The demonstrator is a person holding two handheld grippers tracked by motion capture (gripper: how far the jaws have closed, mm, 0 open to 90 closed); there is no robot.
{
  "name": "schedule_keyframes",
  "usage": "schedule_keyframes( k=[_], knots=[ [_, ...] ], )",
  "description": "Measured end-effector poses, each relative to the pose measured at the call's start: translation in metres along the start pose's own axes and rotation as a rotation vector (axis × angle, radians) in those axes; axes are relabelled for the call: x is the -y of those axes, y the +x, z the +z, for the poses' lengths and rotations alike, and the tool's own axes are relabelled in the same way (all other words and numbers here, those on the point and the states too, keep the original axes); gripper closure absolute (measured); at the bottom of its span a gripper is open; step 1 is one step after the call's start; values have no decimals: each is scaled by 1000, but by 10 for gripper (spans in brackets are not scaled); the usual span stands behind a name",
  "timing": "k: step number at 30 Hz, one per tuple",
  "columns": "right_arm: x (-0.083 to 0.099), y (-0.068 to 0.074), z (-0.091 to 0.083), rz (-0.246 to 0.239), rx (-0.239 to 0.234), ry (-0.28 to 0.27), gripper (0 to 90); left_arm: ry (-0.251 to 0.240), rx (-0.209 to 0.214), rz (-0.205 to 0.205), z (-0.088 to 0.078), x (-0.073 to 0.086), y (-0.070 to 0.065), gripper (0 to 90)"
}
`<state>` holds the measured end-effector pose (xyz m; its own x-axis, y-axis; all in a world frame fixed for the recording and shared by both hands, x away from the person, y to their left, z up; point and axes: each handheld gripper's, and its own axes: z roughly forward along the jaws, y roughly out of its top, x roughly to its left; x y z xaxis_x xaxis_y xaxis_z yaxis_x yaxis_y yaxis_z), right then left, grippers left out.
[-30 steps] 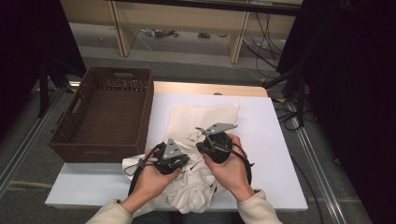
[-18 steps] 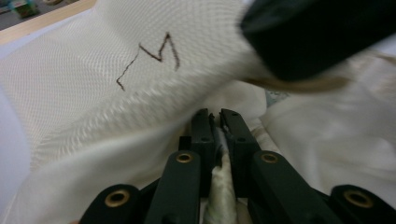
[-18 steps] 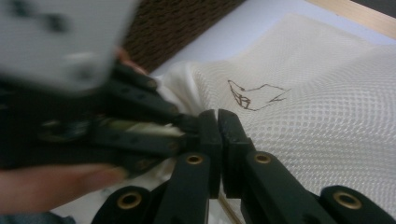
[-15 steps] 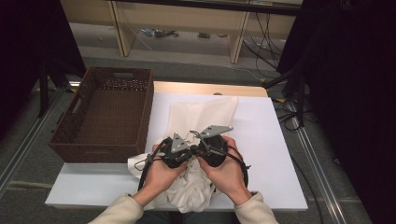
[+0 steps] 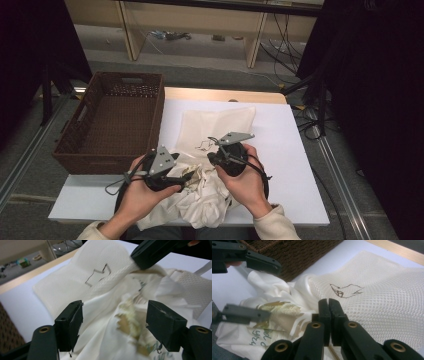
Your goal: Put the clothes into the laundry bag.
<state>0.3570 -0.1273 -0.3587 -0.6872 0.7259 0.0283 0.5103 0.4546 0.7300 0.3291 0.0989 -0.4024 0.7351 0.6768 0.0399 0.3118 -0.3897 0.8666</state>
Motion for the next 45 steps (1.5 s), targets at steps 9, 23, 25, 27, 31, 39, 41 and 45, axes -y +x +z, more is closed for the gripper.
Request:
schedule_keyframes(
  k=[9,23,25,27,31,39,41,45],
  knots=[
    [1,3,2,26,4,14,900,95,41,-45,37,15,6,283],
    [1,2,3,29,9,5,900,97,56,-89,43,1,-15,824],
    [1,-1,2,13,3,5,900,68,57,-93,38,-6,-21,825],
    [1,0,1,33,7,3,900,38,17,-25,35,-15,-24,825],
    [0,1,-3,32,17,-2,900,22,36,-57,41,-23,-33,825],
    [-2,6,-2,1,-54,-16,900,72,-6,-62,77,-13,-23,820],
    [-2,12,-3,26,-51,-2,900,68,-18,-80,82,-9,-20,808],
    [-1,3,-2,3,-45,-15,900,58,10,-36,74,-10,-18,603]
  ],
)
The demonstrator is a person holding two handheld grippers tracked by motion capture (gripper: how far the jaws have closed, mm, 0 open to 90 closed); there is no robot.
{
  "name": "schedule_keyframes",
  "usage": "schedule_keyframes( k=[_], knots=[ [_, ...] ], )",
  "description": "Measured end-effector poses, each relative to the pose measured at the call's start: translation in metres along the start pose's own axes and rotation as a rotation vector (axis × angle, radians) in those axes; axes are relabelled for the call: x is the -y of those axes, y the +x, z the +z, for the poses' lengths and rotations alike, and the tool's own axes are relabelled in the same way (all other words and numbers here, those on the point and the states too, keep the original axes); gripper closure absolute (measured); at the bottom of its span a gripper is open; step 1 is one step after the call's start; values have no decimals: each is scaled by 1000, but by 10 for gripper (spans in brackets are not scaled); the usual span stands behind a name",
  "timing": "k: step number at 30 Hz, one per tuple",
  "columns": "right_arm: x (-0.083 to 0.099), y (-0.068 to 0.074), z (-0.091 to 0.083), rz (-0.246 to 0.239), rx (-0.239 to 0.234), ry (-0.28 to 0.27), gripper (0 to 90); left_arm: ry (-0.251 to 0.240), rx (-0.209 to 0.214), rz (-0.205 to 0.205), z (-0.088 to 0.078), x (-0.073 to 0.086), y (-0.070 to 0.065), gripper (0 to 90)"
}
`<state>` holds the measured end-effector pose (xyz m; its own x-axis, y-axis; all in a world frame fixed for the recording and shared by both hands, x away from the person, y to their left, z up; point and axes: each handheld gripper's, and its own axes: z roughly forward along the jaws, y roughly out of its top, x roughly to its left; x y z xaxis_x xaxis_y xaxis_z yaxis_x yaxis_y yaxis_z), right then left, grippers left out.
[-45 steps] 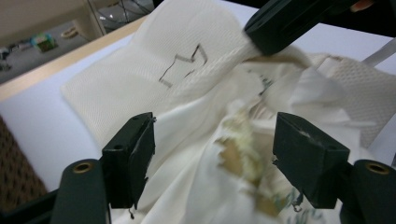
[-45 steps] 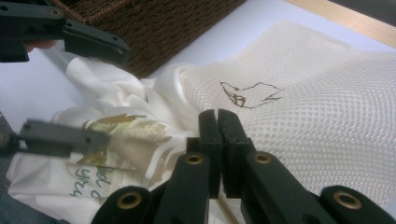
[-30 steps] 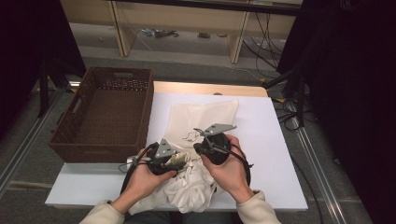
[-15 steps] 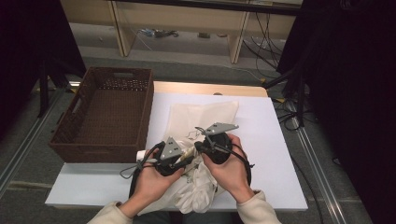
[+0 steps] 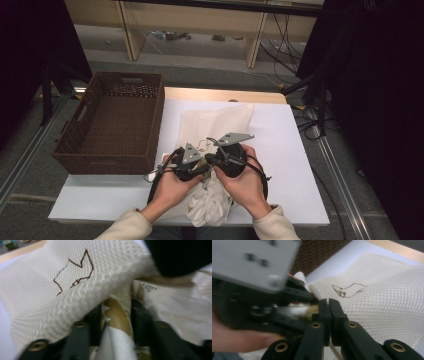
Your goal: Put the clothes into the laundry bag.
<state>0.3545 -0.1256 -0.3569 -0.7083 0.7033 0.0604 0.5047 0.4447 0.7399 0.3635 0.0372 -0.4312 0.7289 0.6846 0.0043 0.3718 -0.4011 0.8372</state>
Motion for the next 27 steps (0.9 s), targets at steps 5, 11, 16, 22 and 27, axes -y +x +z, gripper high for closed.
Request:
schedule_keyframes(
  k=[5,11,16,22,27],
  knots=[
    [0,-3,-3,16,19,-4,900,0,27,58,-30,2,-5,321],
    [1,-3,-3,49,28,4,900,-10,21,73,-60,9,4,309],
    [1,-5,-2,34,35,2,900,19,31,13,-50,25,14,389],
    [1,-7,-2,12,25,2,900,3,44,10,-38,30,13,472],
    [1,-6,-2,20,29,2,900,10,56,-75,-30,35,11,414]
  ],
)
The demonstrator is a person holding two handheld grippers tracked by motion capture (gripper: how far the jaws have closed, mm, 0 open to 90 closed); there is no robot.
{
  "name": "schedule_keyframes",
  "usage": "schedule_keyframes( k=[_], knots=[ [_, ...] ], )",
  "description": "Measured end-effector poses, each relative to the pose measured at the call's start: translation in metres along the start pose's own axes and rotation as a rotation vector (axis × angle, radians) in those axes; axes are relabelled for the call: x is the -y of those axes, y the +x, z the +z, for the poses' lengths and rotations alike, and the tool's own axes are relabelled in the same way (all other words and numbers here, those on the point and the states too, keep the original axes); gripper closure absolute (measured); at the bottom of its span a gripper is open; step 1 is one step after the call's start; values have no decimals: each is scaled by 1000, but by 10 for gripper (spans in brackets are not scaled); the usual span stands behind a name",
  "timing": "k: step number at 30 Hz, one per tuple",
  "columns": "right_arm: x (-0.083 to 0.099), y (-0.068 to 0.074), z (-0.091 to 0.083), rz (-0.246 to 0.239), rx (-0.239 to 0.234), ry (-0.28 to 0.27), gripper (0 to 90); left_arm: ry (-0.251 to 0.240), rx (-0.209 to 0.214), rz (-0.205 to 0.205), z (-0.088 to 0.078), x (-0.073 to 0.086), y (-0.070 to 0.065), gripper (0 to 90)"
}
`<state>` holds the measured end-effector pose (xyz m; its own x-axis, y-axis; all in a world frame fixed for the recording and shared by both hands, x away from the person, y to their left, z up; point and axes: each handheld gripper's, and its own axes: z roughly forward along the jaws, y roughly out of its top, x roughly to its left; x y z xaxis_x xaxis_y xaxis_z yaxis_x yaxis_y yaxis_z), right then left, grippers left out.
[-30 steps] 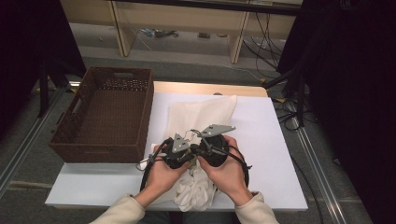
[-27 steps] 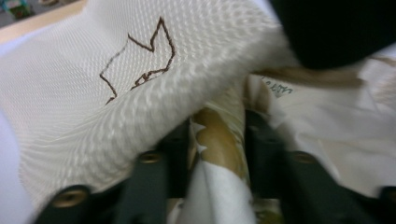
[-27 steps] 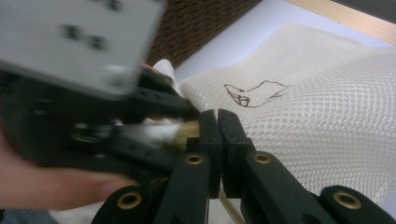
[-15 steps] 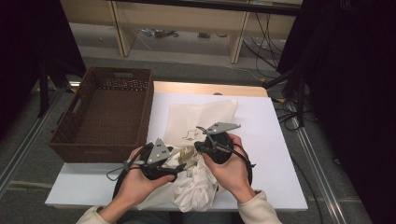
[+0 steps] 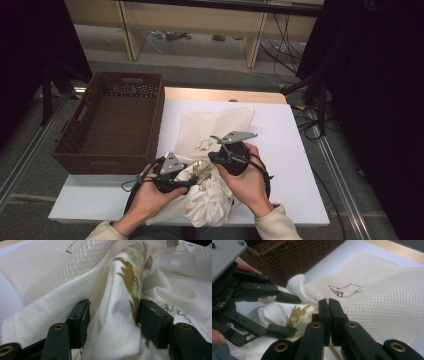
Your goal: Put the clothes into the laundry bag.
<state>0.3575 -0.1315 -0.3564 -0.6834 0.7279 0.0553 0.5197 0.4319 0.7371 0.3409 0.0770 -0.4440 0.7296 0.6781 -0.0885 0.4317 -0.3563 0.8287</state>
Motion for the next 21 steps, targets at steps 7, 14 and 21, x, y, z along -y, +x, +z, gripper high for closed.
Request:
schedule_keyframes(
  k=[7,14,21],
  knots=[
    [0,2,2,25,-8,19,900,24,-21,14,3,1,-4,380],
    [0,-2,1,-14,-6,4,900,25,-26,50,-10,-14,-15,360],
    [0,-2,0,-12,-6,6,900,57,-31,55,-16,-15,-16,284]
  ],
)
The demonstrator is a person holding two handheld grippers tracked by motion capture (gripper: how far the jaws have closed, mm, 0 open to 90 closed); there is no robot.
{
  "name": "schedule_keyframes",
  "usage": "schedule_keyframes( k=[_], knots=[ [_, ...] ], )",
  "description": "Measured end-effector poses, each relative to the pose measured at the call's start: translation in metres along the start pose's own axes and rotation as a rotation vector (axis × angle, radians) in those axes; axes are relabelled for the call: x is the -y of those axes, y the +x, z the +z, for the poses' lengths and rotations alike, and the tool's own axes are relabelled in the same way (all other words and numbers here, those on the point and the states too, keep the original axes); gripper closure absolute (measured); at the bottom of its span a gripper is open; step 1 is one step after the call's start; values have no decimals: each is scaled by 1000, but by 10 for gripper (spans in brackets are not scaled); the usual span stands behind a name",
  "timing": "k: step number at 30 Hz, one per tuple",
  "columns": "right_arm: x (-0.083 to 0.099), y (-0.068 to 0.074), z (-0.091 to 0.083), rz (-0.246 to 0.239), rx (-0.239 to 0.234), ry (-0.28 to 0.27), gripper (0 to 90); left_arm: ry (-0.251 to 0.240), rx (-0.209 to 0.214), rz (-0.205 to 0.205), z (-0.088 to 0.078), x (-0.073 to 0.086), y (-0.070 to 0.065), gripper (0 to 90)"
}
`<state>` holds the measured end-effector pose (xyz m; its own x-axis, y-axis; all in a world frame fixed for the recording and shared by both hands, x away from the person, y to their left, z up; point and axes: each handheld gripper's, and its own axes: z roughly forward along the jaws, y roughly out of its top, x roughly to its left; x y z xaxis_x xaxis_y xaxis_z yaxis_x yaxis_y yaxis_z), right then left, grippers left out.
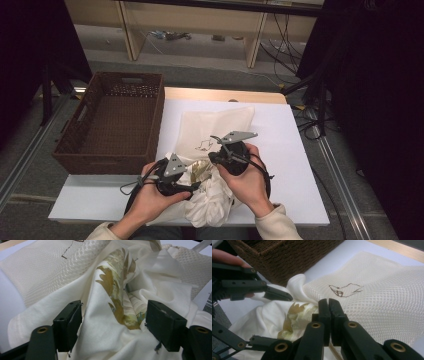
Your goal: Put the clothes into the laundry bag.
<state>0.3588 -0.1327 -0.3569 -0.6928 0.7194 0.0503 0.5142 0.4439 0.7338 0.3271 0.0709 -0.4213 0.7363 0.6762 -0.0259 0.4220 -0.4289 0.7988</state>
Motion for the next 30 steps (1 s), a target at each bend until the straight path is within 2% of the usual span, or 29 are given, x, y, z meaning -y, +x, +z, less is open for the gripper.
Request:
schedule_keyframes(
  k=[2,3,5,8,9,10,11,12,14,15,16,17,18,20,21,22,26,27,28,30],
  knots=[
    [0,1,0,20,-5,10,900,-5,5,6,-2,-3,2,274],
    [0,0,0,8,-3,6,900,-3,11,-14,-4,-4,1,268],
    [0,0,1,4,-3,2,900,5,21,-4,-2,-3,2,248],
    [0,0,0,13,-2,8,900,56,31,12,5,2,-1,225],
    [0,0,0,4,-3,4,900,63,25,33,8,4,0,227],
    [0,0,1,5,-1,3,900,79,17,10,12,7,-2,243],
    [1,2,1,33,-7,16,900,84,14,15,14,8,-1,275],
    [0,1,1,20,-8,12,900,74,16,24,17,9,0,304],
    [0,2,1,27,3,16,900,71,17,-8,20,11,-1,394],
    [1,2,1,26,3,17,900,70,4,-8,20,11,-1,427],
    [1,2,2,26,3,17,900,78,-2,4,20,11,-1,456],
    [1,2,2,27,4,18,900,81,-6,34,21,11,0,492],
    [1,2,2,18,1,15,900,82,-12,20,21,12,-2,541],
    [1,3,2,27,3,20,900,82,-22,28,21,11,-4,651],
    [1,2,2,5,11,11,900,82,-28,36,19,10,-4,697],
    [1,2,3,-7,9,8,900,75,-23,22,19,9,-4,731],
    [0,3,3,-3,3,5,900,50,-6,-47,12,2,-7,769],
    [0,3,2,-6,2,6,900,36,5,-51,9,-1,-8,771],
    [0,3,2,-3,2,6,900,16,18,-78,7,-6,-12,773],
    [0,4,2,26,8,17,900,0,24,-71,5,-11,-14,776]
  ],
)
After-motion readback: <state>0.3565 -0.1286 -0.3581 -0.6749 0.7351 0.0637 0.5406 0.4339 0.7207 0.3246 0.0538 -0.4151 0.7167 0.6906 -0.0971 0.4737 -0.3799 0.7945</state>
